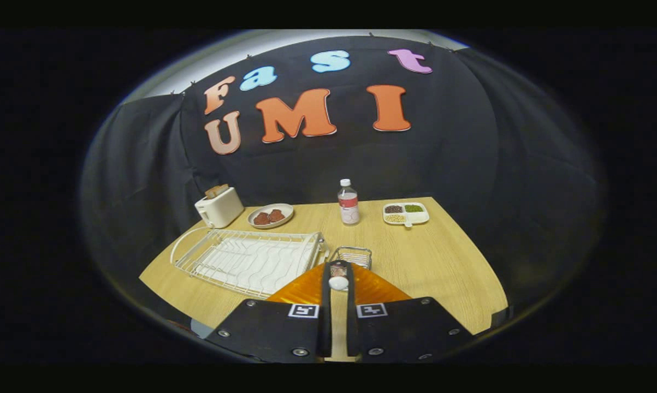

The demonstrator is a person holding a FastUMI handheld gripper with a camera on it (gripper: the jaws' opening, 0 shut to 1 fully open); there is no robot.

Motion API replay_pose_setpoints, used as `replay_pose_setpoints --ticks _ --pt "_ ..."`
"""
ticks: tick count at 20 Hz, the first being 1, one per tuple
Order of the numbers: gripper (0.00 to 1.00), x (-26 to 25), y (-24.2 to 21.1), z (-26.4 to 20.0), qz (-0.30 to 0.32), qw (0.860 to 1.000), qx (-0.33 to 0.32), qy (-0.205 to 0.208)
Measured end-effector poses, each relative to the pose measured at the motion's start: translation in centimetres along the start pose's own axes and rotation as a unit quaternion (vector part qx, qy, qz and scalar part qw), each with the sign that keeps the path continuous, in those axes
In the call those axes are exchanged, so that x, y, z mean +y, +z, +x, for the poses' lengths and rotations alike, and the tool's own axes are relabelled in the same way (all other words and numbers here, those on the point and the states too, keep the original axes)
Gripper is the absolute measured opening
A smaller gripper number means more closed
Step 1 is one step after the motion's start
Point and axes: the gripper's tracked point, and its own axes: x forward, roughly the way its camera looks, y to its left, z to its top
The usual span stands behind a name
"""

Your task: Take the plate from the dish rack, then take the spoon from the basket and place it into the plate.

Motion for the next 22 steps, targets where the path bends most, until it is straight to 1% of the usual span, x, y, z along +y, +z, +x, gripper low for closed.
replay_pose_setpoints --ticks 10,14,20,22 --pt "0.11 2.3 -2.4 -5.0 -0.031 0.998 0.032 0.054" --pt "0.11 3.7 -3.8 -6.0 -0.039 0.994 0.047 0.095" --pt "0.11 5.3 -5.0 -7.2 -0.054 0.987 0.068 0.132" --pt "0.11 5.9 -5.9 -7.4 -0.063 0.986 0.074 0.138"
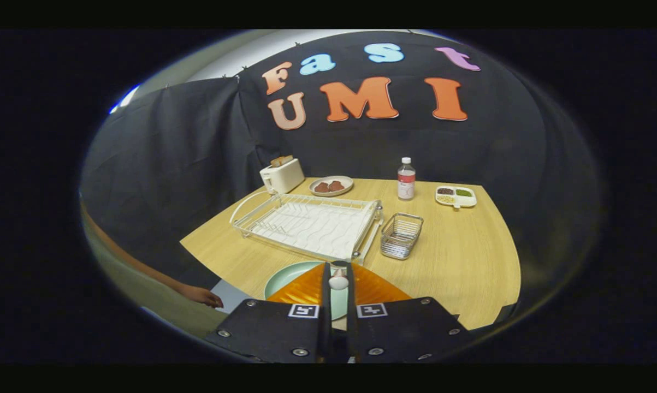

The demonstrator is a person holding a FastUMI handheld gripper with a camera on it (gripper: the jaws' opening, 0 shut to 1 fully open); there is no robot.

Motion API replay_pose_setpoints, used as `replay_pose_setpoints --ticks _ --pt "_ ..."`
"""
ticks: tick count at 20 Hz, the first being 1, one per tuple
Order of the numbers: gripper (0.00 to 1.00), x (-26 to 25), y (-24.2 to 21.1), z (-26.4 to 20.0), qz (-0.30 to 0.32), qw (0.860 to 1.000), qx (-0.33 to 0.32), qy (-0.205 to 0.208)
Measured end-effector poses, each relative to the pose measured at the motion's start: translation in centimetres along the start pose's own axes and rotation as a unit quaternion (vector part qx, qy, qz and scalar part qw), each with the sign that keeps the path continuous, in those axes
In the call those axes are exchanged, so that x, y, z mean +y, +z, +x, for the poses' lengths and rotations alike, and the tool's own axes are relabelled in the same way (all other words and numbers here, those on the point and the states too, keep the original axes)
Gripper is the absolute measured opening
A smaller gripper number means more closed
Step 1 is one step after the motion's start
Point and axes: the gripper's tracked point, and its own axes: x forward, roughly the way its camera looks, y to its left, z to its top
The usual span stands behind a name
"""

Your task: Take the plate from the dish rack, then take the spoon from the basket and place it into the plate.

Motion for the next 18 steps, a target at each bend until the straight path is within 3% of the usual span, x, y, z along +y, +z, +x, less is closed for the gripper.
replay_pose_setpoints --ticks 8,18 --pt "0.11 4.6 -5.0 5.9 0.010 0.998 0.053 0.045" --pt "0.11 6.1 -5.5 8.8 -0.039 0.996 0.053 0.066"
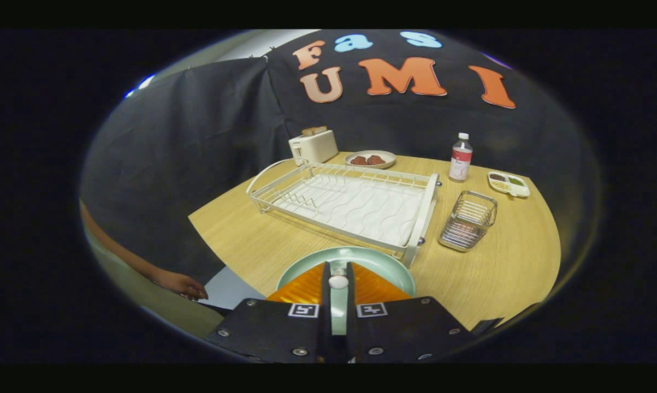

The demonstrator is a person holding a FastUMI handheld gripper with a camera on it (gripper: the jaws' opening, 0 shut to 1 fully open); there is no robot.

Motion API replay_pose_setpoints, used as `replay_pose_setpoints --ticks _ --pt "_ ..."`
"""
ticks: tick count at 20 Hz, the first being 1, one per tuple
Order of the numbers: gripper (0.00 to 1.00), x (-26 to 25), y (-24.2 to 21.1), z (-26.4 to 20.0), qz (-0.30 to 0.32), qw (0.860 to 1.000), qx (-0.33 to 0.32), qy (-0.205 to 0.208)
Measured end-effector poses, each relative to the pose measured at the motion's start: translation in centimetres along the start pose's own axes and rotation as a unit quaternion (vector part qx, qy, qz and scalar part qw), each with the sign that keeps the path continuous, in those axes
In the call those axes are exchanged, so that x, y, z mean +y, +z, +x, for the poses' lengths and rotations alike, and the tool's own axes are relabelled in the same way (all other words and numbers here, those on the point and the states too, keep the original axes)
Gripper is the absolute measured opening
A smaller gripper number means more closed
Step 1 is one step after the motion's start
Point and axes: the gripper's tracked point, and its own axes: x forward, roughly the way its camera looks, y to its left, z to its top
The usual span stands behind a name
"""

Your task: Take the plate from the dish rack, then take the spoon from the basket and place it into the plate.

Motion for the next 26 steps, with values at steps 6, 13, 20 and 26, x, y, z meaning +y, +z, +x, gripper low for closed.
replay_pose_setpoints --ticks 6,13,20,26 --pt "0.12 -1.0 -1.5 0.6 0.014 1.000 0.024 -0.009" --pt "0.17 -2.5 -4.9 0.3 0.050 0.996 0.073 -0.030" --pt "0.27 -4.6 -0.1 -1.7 0.073 0.995 0.013 -0.062" --pt "0.57 -8.2 9.8 -5.8 0.072 0.984 -0.109 -0.118"
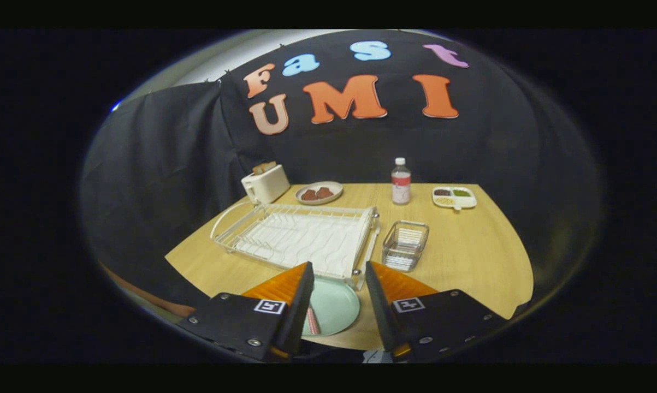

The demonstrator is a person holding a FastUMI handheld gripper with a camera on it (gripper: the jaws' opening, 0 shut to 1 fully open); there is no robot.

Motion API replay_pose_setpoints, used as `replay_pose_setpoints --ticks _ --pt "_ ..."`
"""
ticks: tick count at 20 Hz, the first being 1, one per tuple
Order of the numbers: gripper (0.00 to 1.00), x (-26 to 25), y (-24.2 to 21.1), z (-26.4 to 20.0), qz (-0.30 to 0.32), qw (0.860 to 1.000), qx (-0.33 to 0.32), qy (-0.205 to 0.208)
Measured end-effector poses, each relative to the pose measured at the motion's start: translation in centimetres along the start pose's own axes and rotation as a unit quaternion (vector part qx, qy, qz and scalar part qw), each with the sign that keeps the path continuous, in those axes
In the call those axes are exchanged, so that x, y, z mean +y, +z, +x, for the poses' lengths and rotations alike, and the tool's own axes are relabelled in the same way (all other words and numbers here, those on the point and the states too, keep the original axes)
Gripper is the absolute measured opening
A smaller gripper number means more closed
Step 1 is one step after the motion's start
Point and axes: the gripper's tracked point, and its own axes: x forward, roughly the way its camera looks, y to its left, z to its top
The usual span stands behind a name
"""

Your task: Take the plate from the dish rack, then take the spoon from the basket and place it into the plate.

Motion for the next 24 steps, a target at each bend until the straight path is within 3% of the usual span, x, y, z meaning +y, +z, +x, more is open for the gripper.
replay_pose_setpoints --ticks 1,5,11,16,24 --pt "0.64 -0.4 1.9 -0.2 -0.003 1.000 -0.023 -0.008" --pt "0.80 -2.2 8.7 -1.3 -0.026 0.992 -0.105 -0.060" --pt "0.90 -1.4 14.9 -2.6 -0.051 0.983 -0.160 -0.076" --pt "0.95 0.2 19.3 -4.0 -0.057 0.974 -0.210 -0.068" --pt "0.97 1.6 23.3 -6.7 -0.096 0.941 -0.314 -0.084"
